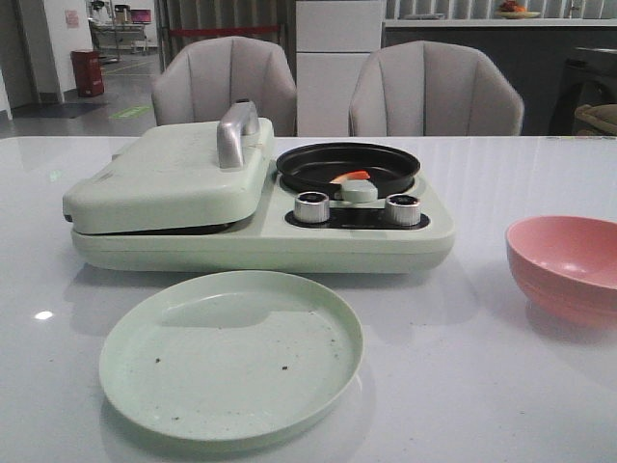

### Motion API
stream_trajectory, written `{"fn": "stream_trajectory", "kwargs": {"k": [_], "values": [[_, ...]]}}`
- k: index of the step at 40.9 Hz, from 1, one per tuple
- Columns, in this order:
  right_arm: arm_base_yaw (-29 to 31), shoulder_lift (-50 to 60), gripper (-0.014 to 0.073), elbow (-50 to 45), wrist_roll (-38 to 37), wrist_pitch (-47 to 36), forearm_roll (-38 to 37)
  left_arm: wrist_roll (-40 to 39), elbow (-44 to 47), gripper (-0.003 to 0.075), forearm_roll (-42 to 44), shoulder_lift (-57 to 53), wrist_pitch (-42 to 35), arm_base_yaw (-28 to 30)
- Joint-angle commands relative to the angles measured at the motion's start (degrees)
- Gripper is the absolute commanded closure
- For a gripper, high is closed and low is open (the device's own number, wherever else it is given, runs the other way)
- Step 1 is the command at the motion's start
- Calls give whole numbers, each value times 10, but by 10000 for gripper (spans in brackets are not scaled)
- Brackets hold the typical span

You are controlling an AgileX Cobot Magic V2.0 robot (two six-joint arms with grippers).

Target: Make breakfast with bread and shrimp

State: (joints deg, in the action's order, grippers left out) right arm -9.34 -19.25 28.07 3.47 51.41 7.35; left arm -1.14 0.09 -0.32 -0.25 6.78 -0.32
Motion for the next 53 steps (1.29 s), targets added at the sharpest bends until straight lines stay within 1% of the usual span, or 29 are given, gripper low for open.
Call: {"fn": "stream_trajectory", "kwargs": {"k": [1, 39, 44, 53], "values": [[1, -4, 547, 15, -1, -42, 2, -3, 17, 619, -6, -10, -54, 0], [2, 7, 547, 11, 1, -49, -5, -3, 17, 619, -6, -10, -54, 0], [32, 54, 547, -27, 1, -120, -27, -3, 17, 619, -6, -9, -54, 0], [106, 166, 547, -169, 1, -314, -28, -3, 17, 619, -6, -9, -54, 0]]}}
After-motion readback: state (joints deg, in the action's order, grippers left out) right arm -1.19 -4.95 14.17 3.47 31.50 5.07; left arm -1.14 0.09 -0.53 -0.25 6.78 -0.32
